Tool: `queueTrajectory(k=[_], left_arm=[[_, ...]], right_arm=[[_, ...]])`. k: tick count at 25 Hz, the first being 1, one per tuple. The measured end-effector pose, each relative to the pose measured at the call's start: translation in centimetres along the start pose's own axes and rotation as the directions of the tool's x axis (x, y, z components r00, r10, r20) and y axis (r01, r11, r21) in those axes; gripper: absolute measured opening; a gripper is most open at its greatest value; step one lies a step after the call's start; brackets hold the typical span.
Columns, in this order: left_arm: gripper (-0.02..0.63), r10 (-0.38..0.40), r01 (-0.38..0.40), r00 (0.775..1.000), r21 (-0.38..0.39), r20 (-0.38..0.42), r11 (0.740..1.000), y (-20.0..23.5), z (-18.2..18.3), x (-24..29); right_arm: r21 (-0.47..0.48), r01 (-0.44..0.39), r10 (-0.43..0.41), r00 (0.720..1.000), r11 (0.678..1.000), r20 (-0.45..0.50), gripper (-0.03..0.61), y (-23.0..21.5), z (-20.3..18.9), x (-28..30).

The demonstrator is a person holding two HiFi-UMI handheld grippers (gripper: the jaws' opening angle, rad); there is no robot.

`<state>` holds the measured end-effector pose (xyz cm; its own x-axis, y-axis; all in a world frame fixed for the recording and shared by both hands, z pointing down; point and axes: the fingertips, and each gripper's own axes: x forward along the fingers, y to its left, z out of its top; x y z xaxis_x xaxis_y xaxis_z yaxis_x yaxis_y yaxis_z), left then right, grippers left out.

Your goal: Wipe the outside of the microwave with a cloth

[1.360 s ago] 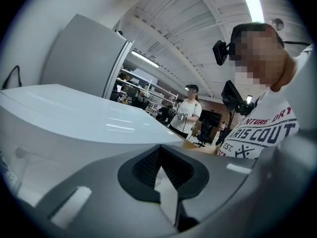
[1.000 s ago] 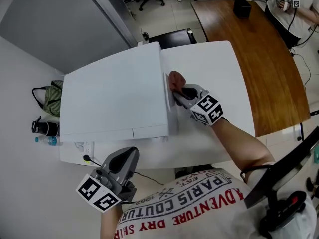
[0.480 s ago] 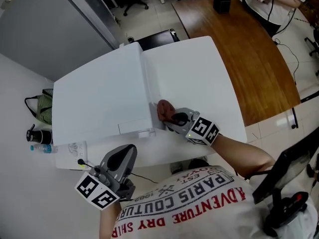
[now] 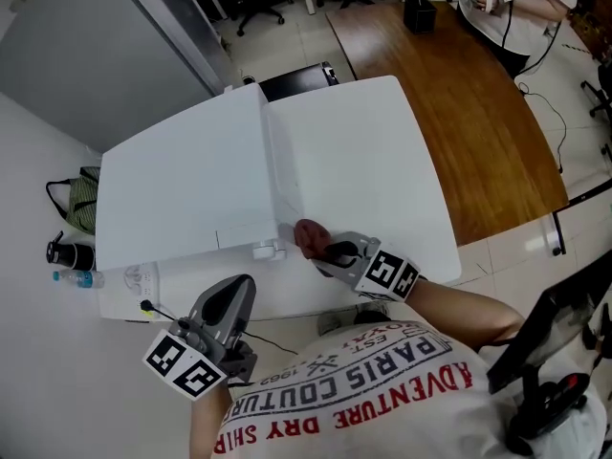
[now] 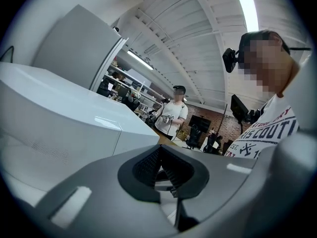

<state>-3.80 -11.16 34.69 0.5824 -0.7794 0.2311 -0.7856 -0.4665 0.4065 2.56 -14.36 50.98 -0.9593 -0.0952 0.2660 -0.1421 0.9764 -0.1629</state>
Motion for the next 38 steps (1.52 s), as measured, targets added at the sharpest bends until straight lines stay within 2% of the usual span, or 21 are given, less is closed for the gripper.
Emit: queueTrajectory(k=[5, 7, 10, 14, 18, 28, 33, 38], left_arm=[[0.006, 0.069, -0.069, 0.997, -0.018, 0.014, 0.997, 0.2, -0.5, -0.8], [0.006, 0.073, -0.072, 0.997, -0.031, 0.007, 0.997, 0.2, -1.0, -0.8], [0.006, 0.065, -0.065, 0.998, -0.006, -0.004, 0.998, 0.3, -1.5, -0.5], [0.006, 0.010, -0.010, 1.000, 0.013, -0.008, 1.000, 0.8, -1.8, -1.1], [0.006, -0.061, 0.064, 0.997, 0.066, -0.042, 0.996, 2.1, -2.1, -5.0], [0.006, -0.186, 0.189, 0.981, 0.085, -0.045, 0.978, 8.9, -1.8, -19.7], [0.006, -0.243, 0.244, 0.970, 0.100, -0.023, 0.965, 8.8, -1.4, -22.7], [0.006, -0.291, 0.289, 0.957, 0.098, 0.003, 0.952, 8.1, -1.5, -23.4]], right_arm=[[0.002, -0.025, 0.025, 0.998, 1.000, 0.060, 0.046, -0.3, 2.3, -3.4], [0.013, -0.056, 0.054, 0.994, 0.998, 0.095, 0.046, 0.5, 3.4, -4.5], [0.036, -0.102, 0.095, 0.983, 0.994, 0.160, 0.046, 2.7, 5.6, -6.0], [0.079, -0.132, 0.111, 0.967, 0.988, 0.231, 0.046, 6.6, 8.2, -6.1], [0.131, -0.156, 0.115, 0.954, 0.979, 0.278, 0.046, 11.3, 10.7, -3.2], [0.158, -0.041, -0.004, 0.961, 0.987, 0.276, 0.044, 21.8, 13.9, 9.9], [0.108, 0.004, -0.027, 0.977, 0.994, 0.210, 0.043, 24.7, 15.2, 12.4], [0.096, 0.043, -0.063, 0.976, 0.994, 0.208, 0.043, 24.8, 16.0, 12.6]])
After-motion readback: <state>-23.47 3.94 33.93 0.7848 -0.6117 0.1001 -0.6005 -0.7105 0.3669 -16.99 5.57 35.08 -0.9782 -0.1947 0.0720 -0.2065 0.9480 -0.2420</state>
